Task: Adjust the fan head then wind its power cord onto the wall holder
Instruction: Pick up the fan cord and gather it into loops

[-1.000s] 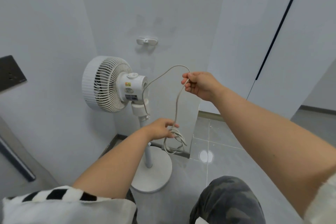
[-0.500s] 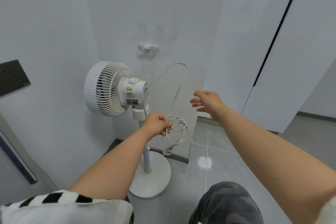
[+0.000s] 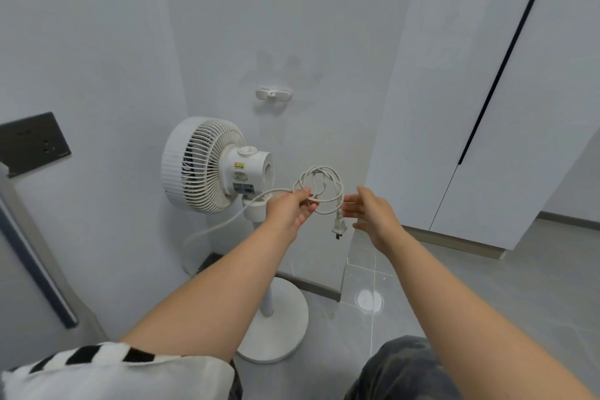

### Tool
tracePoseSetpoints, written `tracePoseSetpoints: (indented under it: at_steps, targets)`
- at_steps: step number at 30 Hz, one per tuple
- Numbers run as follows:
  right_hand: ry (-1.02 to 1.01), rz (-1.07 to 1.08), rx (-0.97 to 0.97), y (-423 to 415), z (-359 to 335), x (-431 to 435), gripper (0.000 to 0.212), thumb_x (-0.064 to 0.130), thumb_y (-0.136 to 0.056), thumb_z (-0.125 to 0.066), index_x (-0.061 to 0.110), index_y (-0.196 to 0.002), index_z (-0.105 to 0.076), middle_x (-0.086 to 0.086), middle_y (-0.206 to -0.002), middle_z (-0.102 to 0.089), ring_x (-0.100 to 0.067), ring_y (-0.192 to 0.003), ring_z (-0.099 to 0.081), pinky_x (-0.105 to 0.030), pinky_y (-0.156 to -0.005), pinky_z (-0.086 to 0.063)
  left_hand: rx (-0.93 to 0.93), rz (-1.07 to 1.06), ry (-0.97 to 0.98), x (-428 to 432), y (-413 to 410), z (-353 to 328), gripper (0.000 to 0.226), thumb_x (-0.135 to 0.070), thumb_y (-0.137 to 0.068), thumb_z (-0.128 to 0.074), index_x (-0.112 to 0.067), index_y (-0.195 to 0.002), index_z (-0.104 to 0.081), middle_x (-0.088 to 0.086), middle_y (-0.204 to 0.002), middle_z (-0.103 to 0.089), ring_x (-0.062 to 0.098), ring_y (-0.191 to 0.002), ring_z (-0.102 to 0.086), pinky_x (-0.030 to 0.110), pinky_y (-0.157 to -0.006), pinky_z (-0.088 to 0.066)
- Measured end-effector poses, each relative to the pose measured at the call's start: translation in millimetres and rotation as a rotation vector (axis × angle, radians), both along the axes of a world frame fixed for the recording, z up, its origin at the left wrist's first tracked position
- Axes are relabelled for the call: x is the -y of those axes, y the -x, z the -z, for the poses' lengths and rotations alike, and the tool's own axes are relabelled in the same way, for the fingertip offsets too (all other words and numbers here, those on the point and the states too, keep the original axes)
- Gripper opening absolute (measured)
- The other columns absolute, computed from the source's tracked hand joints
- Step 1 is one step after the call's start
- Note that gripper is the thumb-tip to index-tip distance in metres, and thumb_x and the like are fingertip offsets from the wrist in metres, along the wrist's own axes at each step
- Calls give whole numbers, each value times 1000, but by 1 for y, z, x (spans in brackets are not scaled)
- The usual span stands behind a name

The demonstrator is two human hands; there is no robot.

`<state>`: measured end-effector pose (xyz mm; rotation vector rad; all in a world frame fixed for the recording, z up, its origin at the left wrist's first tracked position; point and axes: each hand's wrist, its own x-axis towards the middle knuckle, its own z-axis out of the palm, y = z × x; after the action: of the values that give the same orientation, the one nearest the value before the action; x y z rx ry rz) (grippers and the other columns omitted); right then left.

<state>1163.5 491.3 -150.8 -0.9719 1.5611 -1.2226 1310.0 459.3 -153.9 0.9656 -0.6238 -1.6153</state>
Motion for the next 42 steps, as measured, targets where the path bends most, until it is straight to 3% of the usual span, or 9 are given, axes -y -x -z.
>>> tracePoseSetpoints:
  at_steps: [4,13,19,22,26,28,33,39,42]
  targets:
    - [-27,-14,23,-12,-1,-2,42,45,-93,-38,14,-88,-66,-3,-93,-67,-17,-86,-57,-40,-87,-37,-24,-17,8,-2,1,1,12,2,-88,-57,1,-76,-57,8,-58,-63,9,-41,-61,15,-43,-50]
    - [-5,20,77,-15,3,-12,26,40,-88,-55,18,-84,-68,-1,-110,-63,-19,-108,-53,-35,-88,-26,38,-36,79,-23,9,3,8,1,-86,-58,0,-77,-58,12,-72,-62,15,-62,-63,17,-54,-54]
    - [-13,59,155,-9,17,-22,9,23,-86,-63,15,-84,-67,3,-97,-62,-22,-113,-54,-43,-92,-27,-50,-64,32,-42,15,13,16,-12,-88,-61,-4,-74,-59,8,-68,-60,14,-57,-64,20,-54,-55]
    - [-72,94,180,-5,24,-27,21,30,-85,-63,13,-95,-69,2,-102,-61,-23,-116,-51,-43,-90,-28,-103,-102,-17,-52,25,16,19,-16,-89,-60,-4,-75,-59,8,-68,-60,17,-61,-64,22,-55,-55]
    - [-190,29,251,-3,30,-34,46,48,-84,-60,15,-116,-61,-4,-121,-53,-23,-112,-49,-57,-106,-23,-147,-113,-18,-57,30,16,18,-14,-91,-58,-4,-76,-59,10,-73,-63,20,-69,-64,23,-59,-55]
    - [-191,30,300,-3,34,-38,54,50,-83,-61,12,-122,-57,-7,-126,-55,-25,-110,-54,-56,-107,-27,-147,-96,-6,-58,31,15,16,-12,-90,-58,-4,-77,-60,10,-74,-63,20,-71,-65,24,-63,-57]
    - [-74,82,401,-2,32,-42,33,40,-84,-65,12,-101,-61,-15,-115,-62,-28,-93,-65,-38,-97,-46,-109,-58,52,-61,29,11,15,-9,-90,-57,-5,-77,-61,8,-72,-66,19,-69,-67,24,-66,-58]
    - [-9,117,394,-5,29,-49,38,33,-84,-67,4,-108,-62,-16,-111,-65,-30,-93,-67,-39,-97,-49,-32,-40,75,-57,23,10,11,-8,-88,-60,-5,-78,-62,8,-73,-66,19,-71,-68,22,-63,-57]
    - [9,108,374,-8,28,-51,21,28,-85,-67,8,-90,-63,-15,-101,-66,-31,-90,-67,-37,-89,-52,23,-40,90,-57,22,9,7,-2,-86,-60,-4,-79,-61,8,-74,-65,18,-73,-67,20,-63,-57]
